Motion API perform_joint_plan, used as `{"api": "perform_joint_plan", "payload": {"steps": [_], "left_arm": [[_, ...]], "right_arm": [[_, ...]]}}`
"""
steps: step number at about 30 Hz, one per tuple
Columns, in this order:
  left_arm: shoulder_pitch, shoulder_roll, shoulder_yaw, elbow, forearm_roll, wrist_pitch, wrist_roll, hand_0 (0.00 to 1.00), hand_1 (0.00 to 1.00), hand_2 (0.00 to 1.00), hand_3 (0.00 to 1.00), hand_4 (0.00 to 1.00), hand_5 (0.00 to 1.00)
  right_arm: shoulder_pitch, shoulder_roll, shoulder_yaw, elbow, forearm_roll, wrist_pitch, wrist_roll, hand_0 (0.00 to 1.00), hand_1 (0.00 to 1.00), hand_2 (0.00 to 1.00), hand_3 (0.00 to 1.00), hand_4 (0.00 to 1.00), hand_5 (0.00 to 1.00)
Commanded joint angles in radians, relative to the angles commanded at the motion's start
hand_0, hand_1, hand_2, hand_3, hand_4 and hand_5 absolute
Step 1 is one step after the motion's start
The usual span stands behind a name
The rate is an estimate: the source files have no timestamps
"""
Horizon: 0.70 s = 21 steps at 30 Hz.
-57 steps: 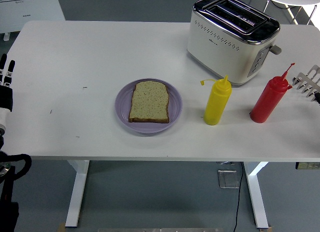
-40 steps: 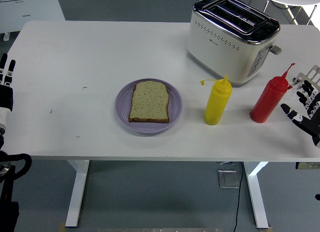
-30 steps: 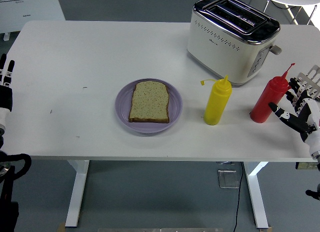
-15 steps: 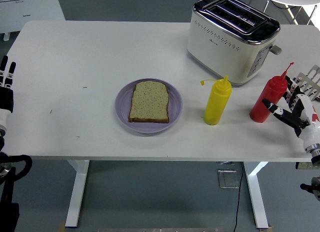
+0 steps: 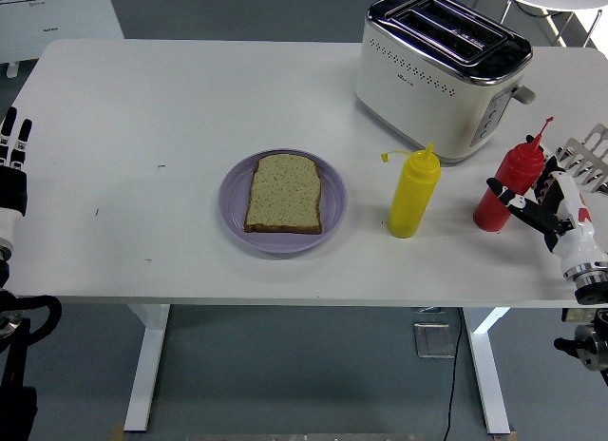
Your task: Pick up the cup,pour liquid into bread,place the cup on the desk
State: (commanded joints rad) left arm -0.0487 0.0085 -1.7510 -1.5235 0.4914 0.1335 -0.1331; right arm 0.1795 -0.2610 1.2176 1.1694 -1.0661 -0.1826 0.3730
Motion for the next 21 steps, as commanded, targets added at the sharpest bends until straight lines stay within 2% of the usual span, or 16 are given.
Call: {"api": "perform_joint_plan", "payload": {"steps": [6,7,12,13,18,19,21], "left_arm": [[-0.001,0.001,-0.005,0.0,0.001,0.001,0.0,0.805,0.787,0.828,0.799,0.479,0.998],[-0.002,0.001,-0.006,0.0,0.001,0.001,0.0,0.805,0.787,0.828,0.798,0.479,0.998],[-0.004,0.001,-0.006,0.0,0.001,0.0,0.0,0.805,0.787,0.828,0.798,0.479,0.998],[-0.004,0.001,-0.005,0.0,0.001,0.0,0.0,0.805,0.786,0.828,0.798,0.479,0.998],[-0.003,0.001,-0.006,0.0,0.001,0.0,0.001,0.805,0.786,0.828,0.798,0.479,0.998],[-0.003,0.001,-0.006,0.001,0.001,0.0,0.001,0.804,0.786,0.827,0.798,0.479,0.998],[-0.003,0.0,-0.006,0.001,0.001,0.0,0.001,0.804,0.786,0.827,0.798,0.479,0.998]], "right_arm": [[0.016,0.009,-0.015,-0.018,0.017,-0.028,0.013,0.995,0.903,0.967,0.998,0.938,0.309],[0.018,0.01,-0.017,-0.02,0.02,-0.031,0.014,0.96,0.857,0.939,0.981,0.933,0.305],[0.039,0.021,-0.035,-0.043,0.034,-0.057,0.024,0.96,0.857,0.939,0.981,0.933,0.305],[0.044,0.023,-0.039,-0.049,0.04,-0.068,0.028,0.929,0.817,0.881,0.954,0.923,0.29],[0.061,0.029,-0.054,-0.069,0.054,-0.081,0.032,0.929,0.817,0.881,0.954,0.923,0.29],[0.064,0.03,-0.061,-0.073,0.06,-0.088,0.036,0.852,0.751,0.781,0.904,0.909,0.27],[0.069,0.032,-0.066,-0.079,0.067,-0.1,0.042,0.852,0.751,0.781,0.904,0.909,0.27]]}}
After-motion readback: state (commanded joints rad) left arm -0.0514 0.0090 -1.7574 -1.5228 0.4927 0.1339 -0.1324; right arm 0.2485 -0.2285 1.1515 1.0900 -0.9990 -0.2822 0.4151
